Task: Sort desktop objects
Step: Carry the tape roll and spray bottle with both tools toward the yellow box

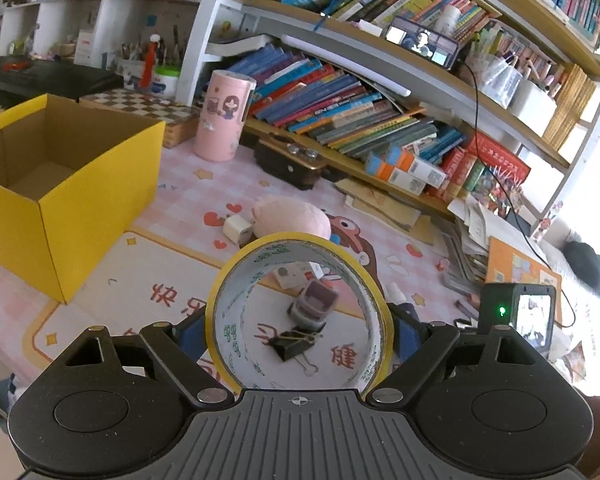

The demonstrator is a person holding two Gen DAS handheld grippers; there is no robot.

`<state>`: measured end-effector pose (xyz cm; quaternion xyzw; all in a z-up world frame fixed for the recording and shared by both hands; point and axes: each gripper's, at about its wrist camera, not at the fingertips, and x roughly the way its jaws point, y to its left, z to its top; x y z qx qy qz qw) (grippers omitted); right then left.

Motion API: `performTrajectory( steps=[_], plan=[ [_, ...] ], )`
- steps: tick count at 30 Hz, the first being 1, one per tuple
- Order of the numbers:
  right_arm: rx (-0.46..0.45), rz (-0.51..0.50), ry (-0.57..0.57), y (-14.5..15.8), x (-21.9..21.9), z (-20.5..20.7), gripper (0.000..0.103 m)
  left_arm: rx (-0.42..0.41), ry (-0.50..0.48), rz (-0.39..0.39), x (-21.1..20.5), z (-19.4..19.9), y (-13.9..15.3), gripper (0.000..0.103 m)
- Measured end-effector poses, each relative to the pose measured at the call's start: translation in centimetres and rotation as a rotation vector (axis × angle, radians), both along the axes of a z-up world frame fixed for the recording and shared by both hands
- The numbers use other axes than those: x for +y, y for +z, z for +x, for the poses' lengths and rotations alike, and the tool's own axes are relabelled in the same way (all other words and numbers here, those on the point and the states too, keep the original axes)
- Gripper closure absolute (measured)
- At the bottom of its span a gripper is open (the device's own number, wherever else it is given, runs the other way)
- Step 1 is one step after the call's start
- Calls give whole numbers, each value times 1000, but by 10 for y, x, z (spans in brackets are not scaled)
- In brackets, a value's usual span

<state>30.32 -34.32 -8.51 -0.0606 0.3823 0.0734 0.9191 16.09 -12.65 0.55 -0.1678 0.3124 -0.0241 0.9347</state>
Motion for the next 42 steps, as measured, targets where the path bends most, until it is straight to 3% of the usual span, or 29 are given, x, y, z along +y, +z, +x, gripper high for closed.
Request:
performTrajectory(
  steps=[1, 2, 8, 20, 30, 42],
  plan=[
    [2, 8, 4, 0, -1, 1, 64, 2, 3, 0, 0, -1, 0, 14],
    [9, 22, 17, 0, -2, 2, 72, 5, 6, -1, 0, -2, -1, 14],
    [43, 77, 2, 8, -10, -5, 73, 9, 20, -12, 2, -5, -1, 14],
    [-30, 272, 12, 86, -20, -72, 73, -4, 1, -28, 14, -8, 11, 14],
    [-16, 282, 49, 95, 27, -123, 73, -20, -82, -37, 34, -23, 11, 14],
    [19, 257, 88, 94, 106, -173, 73, -1, -104, -48, 100, -77, 7, 14]
  ],
)
